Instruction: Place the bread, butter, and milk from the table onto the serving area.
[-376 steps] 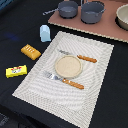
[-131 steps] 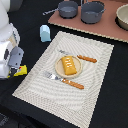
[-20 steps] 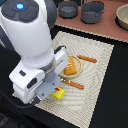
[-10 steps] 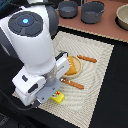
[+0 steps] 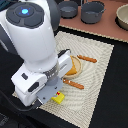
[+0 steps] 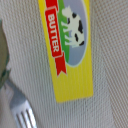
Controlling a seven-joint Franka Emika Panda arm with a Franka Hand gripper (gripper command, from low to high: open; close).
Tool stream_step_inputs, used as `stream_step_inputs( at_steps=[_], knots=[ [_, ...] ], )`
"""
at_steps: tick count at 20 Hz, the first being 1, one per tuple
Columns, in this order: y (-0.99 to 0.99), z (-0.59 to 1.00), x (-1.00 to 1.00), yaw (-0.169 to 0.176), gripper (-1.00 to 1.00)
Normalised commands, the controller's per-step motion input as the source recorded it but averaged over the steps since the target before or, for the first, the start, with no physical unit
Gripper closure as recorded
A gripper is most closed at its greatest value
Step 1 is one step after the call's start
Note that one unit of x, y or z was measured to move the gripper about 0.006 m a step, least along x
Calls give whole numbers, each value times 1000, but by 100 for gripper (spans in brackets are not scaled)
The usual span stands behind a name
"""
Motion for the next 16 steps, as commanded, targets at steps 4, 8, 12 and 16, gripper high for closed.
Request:
stream_step_inputs(
  at_steps=[4, 8, 12, 16],
  knots=[
    [561, 654, -559, 2, -100],
    [701, 591, -692, 9, -100],
    [766, 349, -691, 17, -100],
    [620, 51, -654, 37, -100]
  ],
)
